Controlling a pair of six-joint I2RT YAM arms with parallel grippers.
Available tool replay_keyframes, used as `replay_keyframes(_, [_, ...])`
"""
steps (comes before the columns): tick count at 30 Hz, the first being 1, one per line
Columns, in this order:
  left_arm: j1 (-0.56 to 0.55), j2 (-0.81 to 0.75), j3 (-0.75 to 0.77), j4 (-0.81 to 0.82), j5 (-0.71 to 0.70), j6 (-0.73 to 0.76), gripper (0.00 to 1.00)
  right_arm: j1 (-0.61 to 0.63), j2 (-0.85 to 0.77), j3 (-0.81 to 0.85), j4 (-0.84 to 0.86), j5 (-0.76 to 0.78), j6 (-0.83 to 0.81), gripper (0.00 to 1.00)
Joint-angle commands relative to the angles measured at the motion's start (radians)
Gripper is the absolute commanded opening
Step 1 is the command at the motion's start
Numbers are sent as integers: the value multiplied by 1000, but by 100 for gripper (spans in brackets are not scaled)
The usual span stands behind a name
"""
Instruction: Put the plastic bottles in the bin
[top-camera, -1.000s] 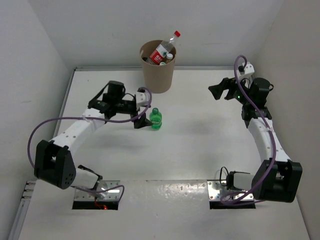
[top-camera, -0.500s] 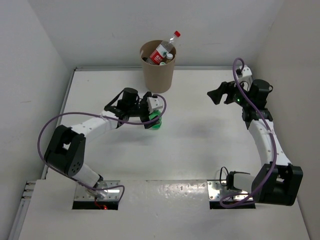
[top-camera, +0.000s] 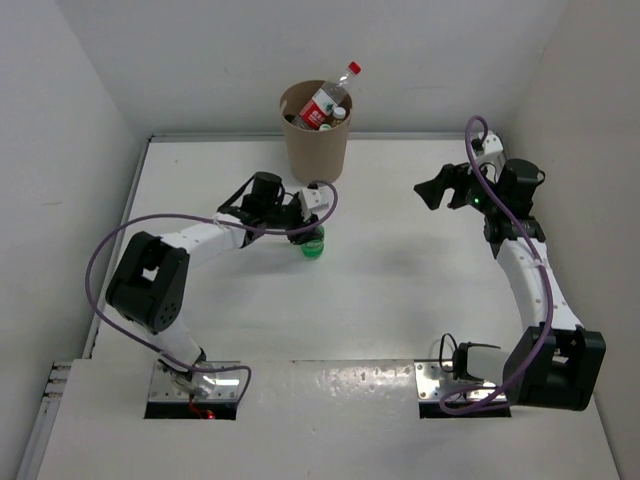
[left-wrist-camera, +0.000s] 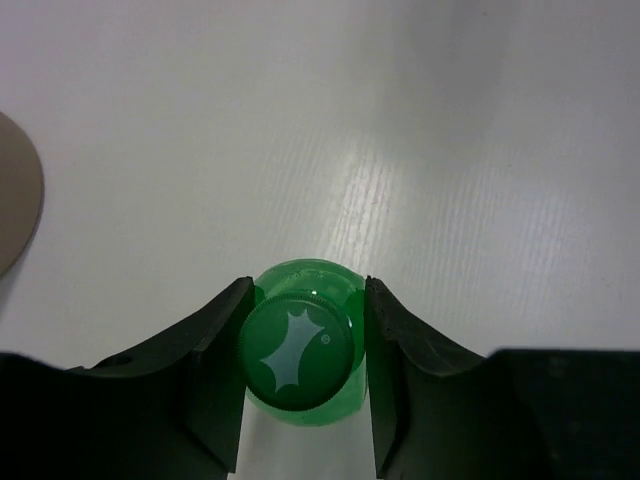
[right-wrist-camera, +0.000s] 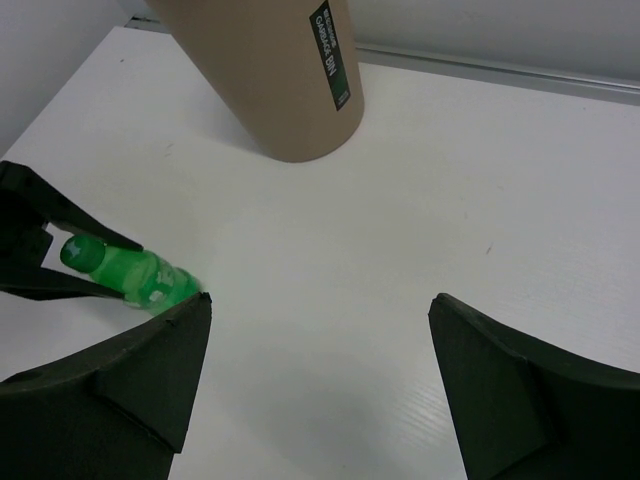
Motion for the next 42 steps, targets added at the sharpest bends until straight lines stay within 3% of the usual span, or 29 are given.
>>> replay_keyframes(1, [29, 19, 87, 5, 95, -51, 40, 4, -1, 3, 22, -14, -11, 88])
replay_keyframes(6, [64, 4, 107, 5, 129, -115, 11, 4, -3, -3, 33, -13, -4, 87])
replay_keyframes(11, [110, -45, 254, -13, 89, -229, 1, 4, -5, -5, 36, -19, -1, 85])
replay_keyframes(18, [172, 89, 869, -33, -250, -284, 0, 23, 11, -2, 62, -17, 16, 85])
replay_keyframes(21, [183, 172, 984, 20, -327, -258, 0, 27, 15, 3, 63, -14, 16, 85])
replay_keyframes(29, [192, 381, 1069, 149, -359, -263, 0, 30, 25, 0, 56, -11, 1, 84])
replay_keyframes(38, [152, 521, 1132, 93, -407, -203, 1, 29, 34, 8, 53, 1, -1, 84])
replay_keyframes(39, [152, 521, 1132, 80, -407, -194, 10, 27, 32, 6, 53, 1, -1, 84])
replay_keyframes(40, [152, 521, 1120, 80, -416, -194, 28, 29, 34, 4, 53, 3, -4, 84])
replay_keyframes(41, [152, 521, 1120, 80, -416, -203, 73, 29, 32, 6, 50, 1, -1, 85])
replay_keyframes(42, [152, 512, 1120, 80, -427, -212, 96, 27, 32, 4, 48, 1, -5, 85])
